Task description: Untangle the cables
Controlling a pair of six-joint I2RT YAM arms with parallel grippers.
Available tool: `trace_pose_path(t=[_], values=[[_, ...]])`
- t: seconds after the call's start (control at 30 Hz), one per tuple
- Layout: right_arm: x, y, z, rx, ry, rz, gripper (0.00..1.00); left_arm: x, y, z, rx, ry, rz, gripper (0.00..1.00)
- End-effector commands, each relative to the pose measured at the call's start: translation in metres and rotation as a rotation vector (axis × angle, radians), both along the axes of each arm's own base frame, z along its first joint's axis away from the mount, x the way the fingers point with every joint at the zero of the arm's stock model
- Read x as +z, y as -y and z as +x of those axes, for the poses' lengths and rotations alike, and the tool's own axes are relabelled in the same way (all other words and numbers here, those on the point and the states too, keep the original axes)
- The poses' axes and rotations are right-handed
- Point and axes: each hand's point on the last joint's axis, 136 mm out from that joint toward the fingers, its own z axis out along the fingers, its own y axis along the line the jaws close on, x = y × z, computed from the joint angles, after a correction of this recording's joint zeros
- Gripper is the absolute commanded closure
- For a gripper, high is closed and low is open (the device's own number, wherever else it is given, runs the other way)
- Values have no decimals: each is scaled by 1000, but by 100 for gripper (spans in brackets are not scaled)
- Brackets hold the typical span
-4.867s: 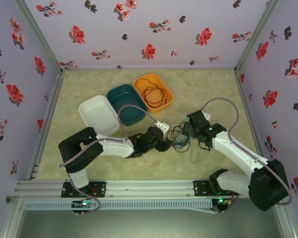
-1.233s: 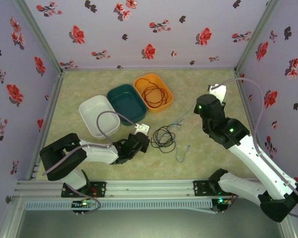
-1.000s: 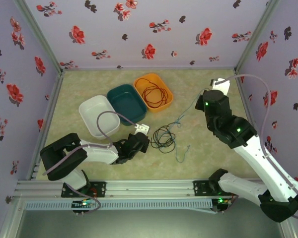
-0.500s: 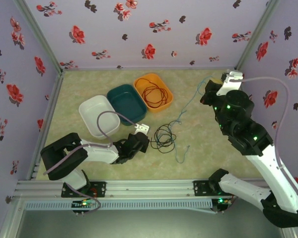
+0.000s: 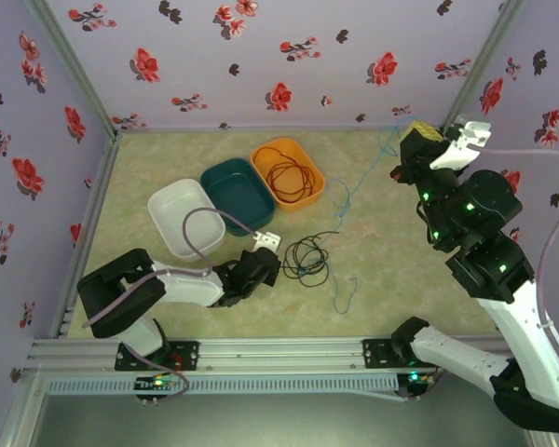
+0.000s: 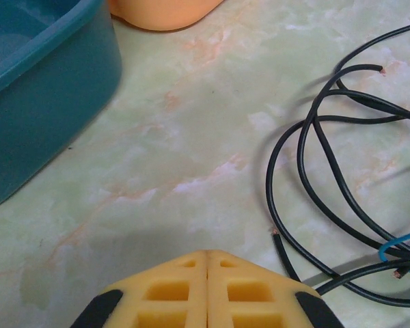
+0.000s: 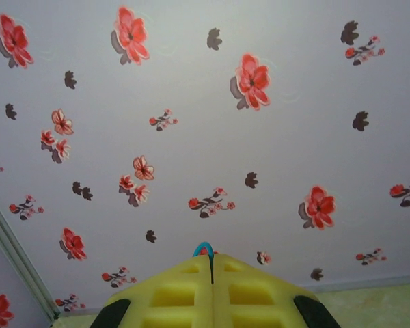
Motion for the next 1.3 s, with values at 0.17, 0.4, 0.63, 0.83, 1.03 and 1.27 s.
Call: trace_pose_path(t=[0.17, 0.4, 0.63, 0.83, 1.03, 1.27], values=[[56, 19, -8, -95, 129, -63, 100, -4, -8, 9, 53, 7, 15, 100], [100, 25, -12, -143, 200, -109, 100, -9, -9, 10, 58, -5, 30, 100], [111, 16, -13, -88, 212, -107, 100, 1, -8, 11, 62, 8, 0, 100], [86, -8, -11, 35, 161, -175, 100, 45, 4, 9, -3, 57, -90, 78], [62, -19, -8, 83, 135, -197, 100, 112, 14, 8, -79, 163, -180, 48], [49, -46, -11, 225, 129, -241, 100, 205, 18, 19, -152, 351, -191, 15]])
